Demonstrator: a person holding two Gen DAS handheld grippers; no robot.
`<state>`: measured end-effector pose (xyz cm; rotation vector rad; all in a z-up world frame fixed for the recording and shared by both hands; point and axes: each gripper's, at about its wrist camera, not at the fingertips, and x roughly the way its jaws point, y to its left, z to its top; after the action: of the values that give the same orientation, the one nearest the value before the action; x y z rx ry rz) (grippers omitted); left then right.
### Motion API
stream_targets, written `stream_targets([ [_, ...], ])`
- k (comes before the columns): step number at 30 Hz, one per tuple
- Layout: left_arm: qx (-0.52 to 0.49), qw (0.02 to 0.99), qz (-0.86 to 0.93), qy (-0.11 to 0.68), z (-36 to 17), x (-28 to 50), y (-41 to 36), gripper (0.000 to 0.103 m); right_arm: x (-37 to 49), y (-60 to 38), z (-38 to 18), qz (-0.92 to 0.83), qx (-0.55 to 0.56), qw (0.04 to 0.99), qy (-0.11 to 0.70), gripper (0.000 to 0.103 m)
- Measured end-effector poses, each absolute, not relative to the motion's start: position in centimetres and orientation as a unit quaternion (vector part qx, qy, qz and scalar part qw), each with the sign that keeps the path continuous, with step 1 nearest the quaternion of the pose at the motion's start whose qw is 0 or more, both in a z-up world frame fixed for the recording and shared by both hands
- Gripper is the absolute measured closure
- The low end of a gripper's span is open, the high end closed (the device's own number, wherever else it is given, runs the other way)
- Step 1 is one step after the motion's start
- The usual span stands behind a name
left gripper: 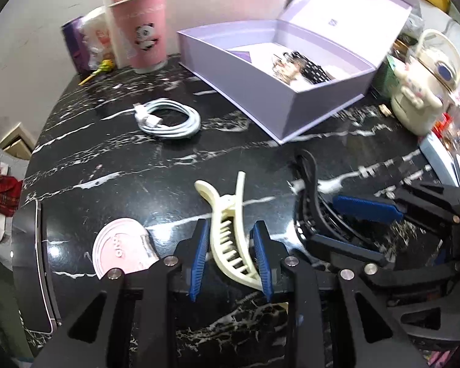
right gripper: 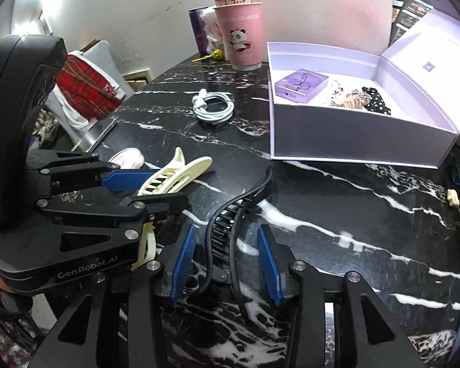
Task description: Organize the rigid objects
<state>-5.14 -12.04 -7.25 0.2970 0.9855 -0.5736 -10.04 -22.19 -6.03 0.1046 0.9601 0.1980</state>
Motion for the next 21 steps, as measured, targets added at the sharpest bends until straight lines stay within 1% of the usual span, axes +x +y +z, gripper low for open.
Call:
stream_targets([
  [1,0.137,0.834,-0.269,0.462,-7.3,-5.2,-11.9,0.073,-10.1,-22.2,-6.0,0.092,0.046,0.882,0.460,0.072],
  [2,0.135,0.835,-0.269,0.461,-7.3,-5.2,-11.8,0.073,-10.1,-22.2,-6.0,0.092,0.040,0.882,0.460,0.082],
  [4,0.140,0.834,-0.269,0.460,-7.2,-5.2,-11.9,0.073,-10.2,-22.3,-6.0,0.092,0.035,0.883,0.459,0.082],
  [5,0.141,0.834,-0.270,0.460,-7.2,-5.2,-11.9,0.075,-10.2,-22.4,-6.0,0.093,0.039,0.883,0.459,0.083],
  [6,0.137,0.833,-0.272,0.461,-7.2,-5.2,-11.9,0.080,-10.1,-22.5,-6.0,0.093,0.044,0.882,0.460,0.083],
  [8,0.137,0.831,-0.274,0.464,-7.2,-5.3,-12.1,0.082,-10.2,-22.6,-5.9,0.094,0.048,0.882,0.460,0.083],
  [15,0.132,0.822,-0.300,0.465,-6.7,-5.9,-12.9,0.082,-10.8,-23.6,-5.6,0.100,0.080,0.876,0.465,0.083],
  [21,0.130,0.819,-0.318,0.459,-6.2,-6.3,-14.1,0.082,-11.9,-24.7,-4.8,0.075,0.078,0.883,0.458,0.083],
])
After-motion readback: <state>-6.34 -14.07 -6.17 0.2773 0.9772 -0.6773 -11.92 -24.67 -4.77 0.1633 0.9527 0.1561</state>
